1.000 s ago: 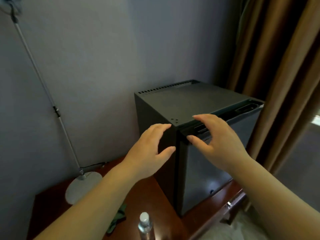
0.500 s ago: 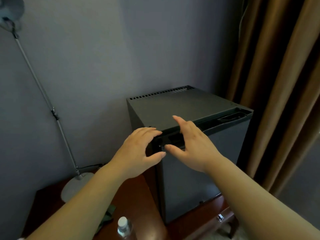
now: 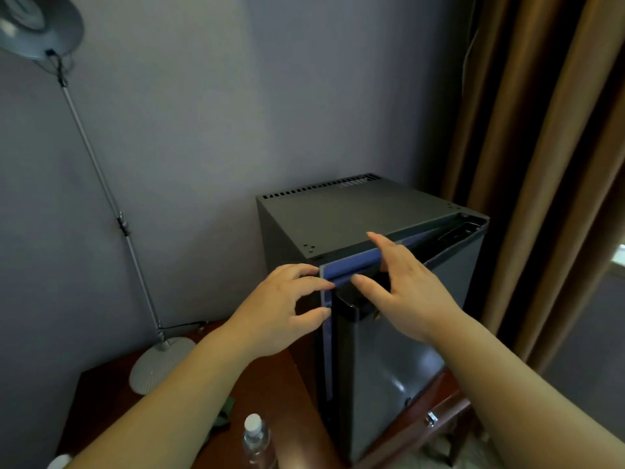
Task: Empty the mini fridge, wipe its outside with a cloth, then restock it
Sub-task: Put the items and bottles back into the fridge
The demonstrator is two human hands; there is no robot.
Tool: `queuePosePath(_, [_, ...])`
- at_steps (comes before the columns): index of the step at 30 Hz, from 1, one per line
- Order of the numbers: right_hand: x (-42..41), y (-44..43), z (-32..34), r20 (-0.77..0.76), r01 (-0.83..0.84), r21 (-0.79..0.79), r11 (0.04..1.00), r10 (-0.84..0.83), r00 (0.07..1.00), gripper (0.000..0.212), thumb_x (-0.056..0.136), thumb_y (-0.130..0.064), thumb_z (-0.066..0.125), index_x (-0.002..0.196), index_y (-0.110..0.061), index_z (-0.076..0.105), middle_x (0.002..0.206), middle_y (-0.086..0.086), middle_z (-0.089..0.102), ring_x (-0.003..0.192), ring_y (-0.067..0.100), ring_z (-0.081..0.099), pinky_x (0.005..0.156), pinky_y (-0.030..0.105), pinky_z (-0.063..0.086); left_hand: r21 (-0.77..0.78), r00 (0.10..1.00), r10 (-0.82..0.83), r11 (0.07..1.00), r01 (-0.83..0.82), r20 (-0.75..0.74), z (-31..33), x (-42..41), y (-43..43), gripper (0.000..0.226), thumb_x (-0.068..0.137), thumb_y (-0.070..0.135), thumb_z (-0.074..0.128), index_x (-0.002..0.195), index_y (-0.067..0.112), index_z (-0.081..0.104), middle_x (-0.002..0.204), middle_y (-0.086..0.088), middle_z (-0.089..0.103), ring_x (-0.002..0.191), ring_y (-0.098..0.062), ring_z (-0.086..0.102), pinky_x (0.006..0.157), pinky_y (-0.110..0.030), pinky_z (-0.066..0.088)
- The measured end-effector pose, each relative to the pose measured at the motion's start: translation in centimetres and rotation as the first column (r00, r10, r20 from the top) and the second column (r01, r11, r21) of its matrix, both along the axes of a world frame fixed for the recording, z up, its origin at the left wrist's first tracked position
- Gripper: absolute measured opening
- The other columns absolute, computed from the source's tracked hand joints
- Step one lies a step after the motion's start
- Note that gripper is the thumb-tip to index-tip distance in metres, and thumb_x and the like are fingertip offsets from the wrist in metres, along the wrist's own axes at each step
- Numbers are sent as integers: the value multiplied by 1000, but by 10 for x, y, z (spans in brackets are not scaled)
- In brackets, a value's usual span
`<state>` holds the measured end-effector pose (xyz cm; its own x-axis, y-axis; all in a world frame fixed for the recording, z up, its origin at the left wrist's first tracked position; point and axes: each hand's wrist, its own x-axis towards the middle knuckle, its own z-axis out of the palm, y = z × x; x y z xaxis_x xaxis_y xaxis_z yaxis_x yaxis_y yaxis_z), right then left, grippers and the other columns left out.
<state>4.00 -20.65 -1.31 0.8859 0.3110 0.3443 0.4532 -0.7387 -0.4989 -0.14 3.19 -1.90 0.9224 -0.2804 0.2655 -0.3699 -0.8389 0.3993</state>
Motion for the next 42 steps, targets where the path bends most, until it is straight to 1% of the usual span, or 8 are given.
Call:
queuePosePath(9, [-74,-38,26,-74,316,-259,913,-345,936,82,85,-82,40,153,-41,21,146,-4,43,125,20,51,97,38,49,-10,979,-203,979,203,-9,-9,-14,-7,47,94,51,62,139,47,50,145,30,33,133,13,21,106,-19,23])
queuePosePath(14, [-115,-38,19,19,436,-359,825,-460,888,78,87,-79,40,151,-35,31,146,-4,43,132,23,44,104,46,46,-6,963,-271,963,271,5,-16,-26,-11,50,95,50,62,142,44,48,149,25,35,138,7,25,110,-20,23])
queuePosePath(17, [-135,-30,10,148,478,-397,784,-459,876,71,89,-74,44,147,-34,41,148,-5,43,137,22,39,115,48,32,0,961,-276,961,276,-11,-25,-37,-5,52,95,50,62,144,44,46,149,25,35,137,8,24,112,-20,23])
queuePosePath(19, [-142,-18,0,127,409,-388,826,-392,911,68,90,-70,47,147,-33,43,151,-5,40,141,20,36,118,43,26,5,964,-266,964,266,-26,-34,-45,5,52,95,51,61,144,44,45,149,25,35,139,7,24,113,-20,24])
queuePosePath(22, [-148,9,-23,5,263,-380,887,-283,959,66,92,-65,53,148,-31,43,152,-7,37,140,20,36,116,39,31,6,974,-218,976,219,-56,-51,-58,31,52,95,51,61,144,44,44,150,25,36,138,7,24,110,-17,23])
queuePosePath(30, [-137,96,-87,-240,-11,-348,938,-77,968,62,90,-59,60,146,-36,44,156,-8,31,142,18,36,113,39,40,7,981,20,1000,-18,-193,-107,-105,128,54,94,52,62,144,47,42,144,31,33,133,8,27,105,-15,27])
queuePosePath(36, [-127,175,-123,-300,-232,-351,907,126,946,57,90,-54,60,143,-36,47,153,-9,33,137,17,40,108,39,43,-5,941,194,979,-203,-276,-137,-153,192,56,93,50,65,144,42,44,136,30,34,133,4,31,111,-20,29])
queuePosePath(42, [-132,256,-155,-370,-468,-369,803,335,867,62,89,-54,61,146,-34,44,153,-6,32,139,20,37,109,41,41,-19,865,380,913,-408,-327,-161,-210,248,59,90,49,68,144,41,44,136,31,35,133,3,35,111,-22,33])
